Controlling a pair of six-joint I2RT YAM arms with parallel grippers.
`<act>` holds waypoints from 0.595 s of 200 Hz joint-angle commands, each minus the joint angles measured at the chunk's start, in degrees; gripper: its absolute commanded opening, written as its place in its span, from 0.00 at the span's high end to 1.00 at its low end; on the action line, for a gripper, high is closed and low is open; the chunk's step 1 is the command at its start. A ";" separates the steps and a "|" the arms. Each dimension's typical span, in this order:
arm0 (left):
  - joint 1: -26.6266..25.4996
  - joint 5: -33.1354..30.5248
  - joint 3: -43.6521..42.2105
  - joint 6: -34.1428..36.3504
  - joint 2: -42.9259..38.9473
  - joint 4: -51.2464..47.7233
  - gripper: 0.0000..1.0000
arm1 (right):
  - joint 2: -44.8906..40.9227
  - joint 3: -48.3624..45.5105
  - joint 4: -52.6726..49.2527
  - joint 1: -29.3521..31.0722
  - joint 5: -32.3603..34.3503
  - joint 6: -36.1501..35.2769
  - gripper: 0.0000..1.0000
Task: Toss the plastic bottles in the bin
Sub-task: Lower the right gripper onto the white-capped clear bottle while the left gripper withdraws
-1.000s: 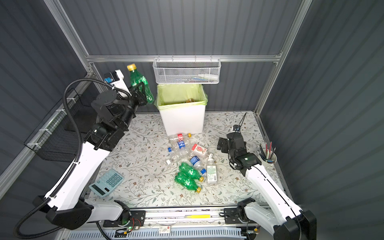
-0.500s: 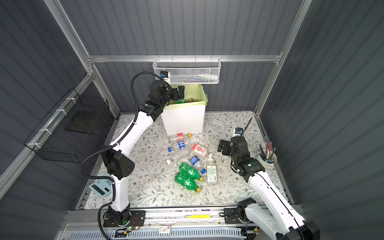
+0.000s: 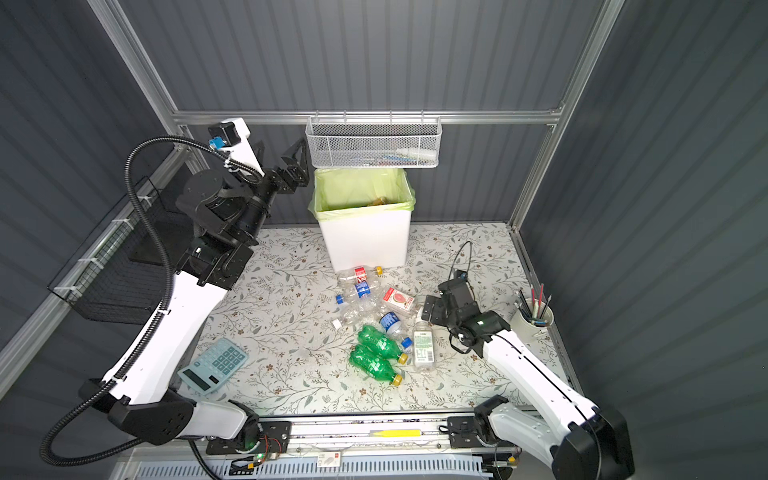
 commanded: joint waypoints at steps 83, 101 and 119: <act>0.11 -7.67 -19.01 -0.91 -5.12 -8.58 0.00 | 12.58 -2.33 -1.87 8.32 -2.31 8.31 0.06; 0.18 -8.57 -22.04 -1.07 -6.04 -8.96 0.00 | 12.72 -2.88 -2.22 8.32 -2.04 8.35 0.09; 0.20 -9.26 -22.64 -1.26 -6.41 -9.42 0.00 | 12.32 -3.62 -2.25 8.33 -2.18 8.56 0.09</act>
